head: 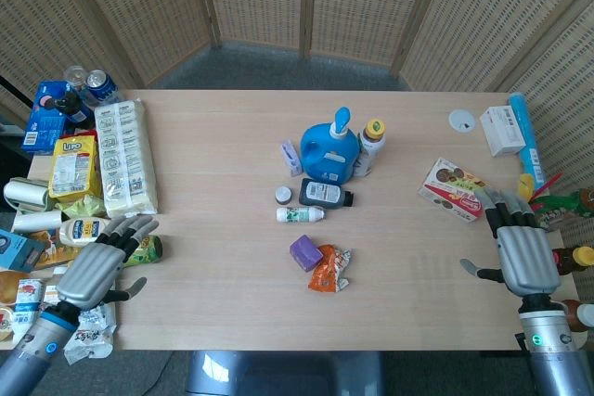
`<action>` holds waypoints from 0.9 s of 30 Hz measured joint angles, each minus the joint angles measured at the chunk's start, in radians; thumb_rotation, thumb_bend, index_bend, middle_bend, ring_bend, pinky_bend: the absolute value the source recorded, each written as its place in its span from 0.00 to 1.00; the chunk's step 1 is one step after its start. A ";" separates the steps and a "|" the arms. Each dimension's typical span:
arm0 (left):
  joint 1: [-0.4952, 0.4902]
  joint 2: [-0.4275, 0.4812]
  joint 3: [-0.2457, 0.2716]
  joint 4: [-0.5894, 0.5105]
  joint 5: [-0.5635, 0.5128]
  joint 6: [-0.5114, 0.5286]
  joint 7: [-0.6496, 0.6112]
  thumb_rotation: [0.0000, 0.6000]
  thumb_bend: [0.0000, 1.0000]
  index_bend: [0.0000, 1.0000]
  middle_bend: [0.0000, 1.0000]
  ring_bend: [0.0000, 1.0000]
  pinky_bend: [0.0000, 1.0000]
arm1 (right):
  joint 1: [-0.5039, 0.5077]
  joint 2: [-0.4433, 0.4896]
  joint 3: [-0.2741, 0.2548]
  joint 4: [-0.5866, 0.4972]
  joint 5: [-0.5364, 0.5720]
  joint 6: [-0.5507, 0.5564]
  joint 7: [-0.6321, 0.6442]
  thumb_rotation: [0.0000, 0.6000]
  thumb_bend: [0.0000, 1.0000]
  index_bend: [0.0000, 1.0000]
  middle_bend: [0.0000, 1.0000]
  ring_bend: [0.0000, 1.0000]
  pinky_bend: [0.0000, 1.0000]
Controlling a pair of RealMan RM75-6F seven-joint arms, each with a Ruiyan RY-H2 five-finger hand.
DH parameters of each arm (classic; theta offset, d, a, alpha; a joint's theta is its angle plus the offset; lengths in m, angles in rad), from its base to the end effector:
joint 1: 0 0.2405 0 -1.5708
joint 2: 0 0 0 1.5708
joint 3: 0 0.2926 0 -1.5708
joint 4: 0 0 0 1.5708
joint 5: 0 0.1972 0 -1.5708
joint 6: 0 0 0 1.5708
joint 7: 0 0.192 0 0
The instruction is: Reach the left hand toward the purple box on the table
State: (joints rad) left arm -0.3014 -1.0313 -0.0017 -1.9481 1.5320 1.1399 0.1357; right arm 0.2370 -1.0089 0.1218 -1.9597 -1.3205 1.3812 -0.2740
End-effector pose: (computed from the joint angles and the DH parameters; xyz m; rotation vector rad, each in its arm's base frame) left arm -0.2369 0.2566 0.1184 -1.8183 -1.0746 -0.9102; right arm -0.2628 -0.2792 0.1948 1.4311 -0.9040 0.8999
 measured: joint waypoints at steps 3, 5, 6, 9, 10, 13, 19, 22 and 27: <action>-0.052 -0.041 -0.019 0.027 0.003 -0.052 -0.001 1.00 0.38 0.00 0.00 0.00 0.00 | 0.005 0.004 0.009 0.016 -0.025 0.009 -0.004 0.98 0.10 0.00 0.00 0.00 0.00; -0.092 -0.072 -0.033 0.047 0.006 -0.090 0.002 1.00 0.38 0.00 0.00 0.00 0.00 | 0.007 0.005 0.015 0.027 -0.058 0.028 -0.006 0.98 0.10 0.00 0.00 0.00 0.00; -0.109 -0.085 -0.039 0.054 0.008 -0.106 0.005 1.00 0.38 0.00 0.00 0.00 0.00 | 0.007 0.005 0.016 0.029 -0.068 0.033 -0.007 0.98 0.10 0.00 0.00 0.00 0.00; -0.161 -0.136 -0.057 0.080 0.010 -0.152 0.010 1.00 0.38 0.00 0.00 0.00 0.00 | 0.007 0.009 0.021 0.031 -0.117 0.059 -0.009 0.98 0.10 0.00 0.00 0.00 0.00; -0.182 -0.158 -0.064 0.092 0.010 -0.170 0.010 1.00 0.38 0.00 0.00 0.00 0.00 | 0.007 0.012 0.022 0.028 -0.130 0.065 -0.010 0.98 0.10 0.00 0.00 0.00 0.00; -0.234 -0.213 -0.079 0.131 0.008 -0.218 0.006 1.00 0.38 0.00 0.00 0.00 0.00 | 0.004 0.025 0.023 0.009 -0.159 0.081 -0.021 0.98 0.10 0.00 0.00 0.00 0.00; -0.333 -0.319 -0.104 0.229 -0.008 -0.307 -0.010 1.00 0.37 0.00 0.00 0.00 0.00 | -0.009 0.052 0.029 -0.025 -0.180 0.110 -0.034 0.98 0.10 0.00 0.00 0.00 0.00; -0.377 -0.374 -0.115 0.283 -0.017 -0.341 -0.020 1.00 0.36 0.00 0.00 0.00 0.00 | -0.017 0.064 0.031 -0.036 -0.186 0.122 -0.038 0.98 0.10 0.00 0.00 0.00 0.00; -0.446 -0.461 -0.125 0.365 -0.025 -0.388 -0.035 1.00 0.35 0.00 0.00 0.00 0.00 | -0.028 0.081 0.036 -0.046 -0.196 0.139 -0.031 0.98 0.10 0.00 0.00 0.00 0.00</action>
State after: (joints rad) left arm -0.7470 -1.4926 -0.1269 -1.5826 1.5068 0.7514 0.1010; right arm 0.2095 -0.9278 0.1582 -2.0059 -1.5164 1.5205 -0.3052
